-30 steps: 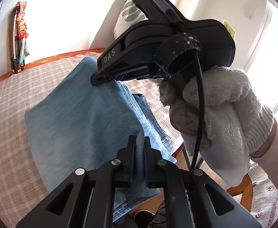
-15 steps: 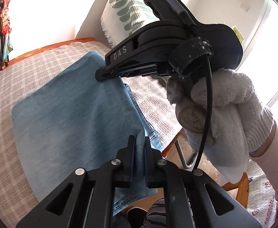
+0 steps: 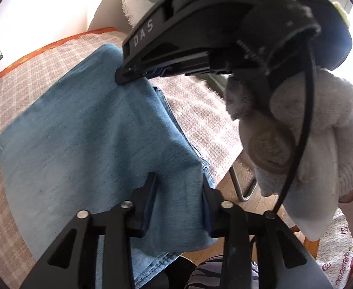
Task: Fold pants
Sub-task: 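Lift the held jeans edge with both grippers and fold it over the stack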
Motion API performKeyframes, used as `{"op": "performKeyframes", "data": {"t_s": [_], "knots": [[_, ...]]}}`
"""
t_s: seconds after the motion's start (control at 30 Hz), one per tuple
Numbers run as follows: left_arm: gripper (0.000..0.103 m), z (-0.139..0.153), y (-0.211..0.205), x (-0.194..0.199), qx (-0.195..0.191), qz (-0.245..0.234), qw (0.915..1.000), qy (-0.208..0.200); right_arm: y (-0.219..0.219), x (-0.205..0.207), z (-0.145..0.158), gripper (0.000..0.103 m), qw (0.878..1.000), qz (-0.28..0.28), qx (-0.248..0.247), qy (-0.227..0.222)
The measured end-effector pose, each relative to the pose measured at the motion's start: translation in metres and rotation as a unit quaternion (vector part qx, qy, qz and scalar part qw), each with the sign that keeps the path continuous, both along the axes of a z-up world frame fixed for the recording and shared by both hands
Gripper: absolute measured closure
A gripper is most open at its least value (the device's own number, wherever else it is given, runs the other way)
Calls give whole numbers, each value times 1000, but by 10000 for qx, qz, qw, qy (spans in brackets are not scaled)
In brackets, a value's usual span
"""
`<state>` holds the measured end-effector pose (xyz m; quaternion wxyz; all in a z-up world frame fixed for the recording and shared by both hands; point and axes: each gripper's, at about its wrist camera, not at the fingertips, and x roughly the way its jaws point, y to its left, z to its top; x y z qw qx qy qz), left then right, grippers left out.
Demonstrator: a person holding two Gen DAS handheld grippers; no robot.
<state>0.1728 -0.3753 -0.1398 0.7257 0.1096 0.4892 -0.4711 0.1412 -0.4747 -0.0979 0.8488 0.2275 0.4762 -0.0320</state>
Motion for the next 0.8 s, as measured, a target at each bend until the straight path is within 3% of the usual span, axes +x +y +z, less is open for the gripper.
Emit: {"op": "performKeyframes", "data": {"t_s": [0.03,0.2,0.3,0.4,0.53,0.57,0.63,0.67,0.7,0.8], "knots": [[56,-3,-2,3,63,29,10000,-2,-1,0,-2,98,10000,1,19,1],[48,-13,-4,10,104,91,9999,-35,-11,0,-8,98,10000,-2,11,16],[47,-12,-3,13,139,120,9998,-74,-27,-5,-2,101,9991,-259,-335,-57],[47,-8,3,16,129,97,9998,-115,-59,-18,2,101,9979,-558,277,-172],[47,-3,13,21,78,133,9997,-167,-67,-38,5,101,9951,-455,843,-260],[47,-2,15,22,84,133,9998,-141,-64,-42,2,98,9943,-357,984,-208],[47,4,18,17,77,129,9998,-121,-51,-51,-5,81,9927,-191,1192,-77],[47,7,20,16,49,110,9999,-107,-42,-54,-9,63,9917,-83,1283,3],[47,9,22,16,24,101,9999,-111,-34,-57,-13,57,9905,18,1376,46],[47,24,33,10,-37,78,9999,-136,-13,-59,-21,57,9873,277,1559,150]]}}
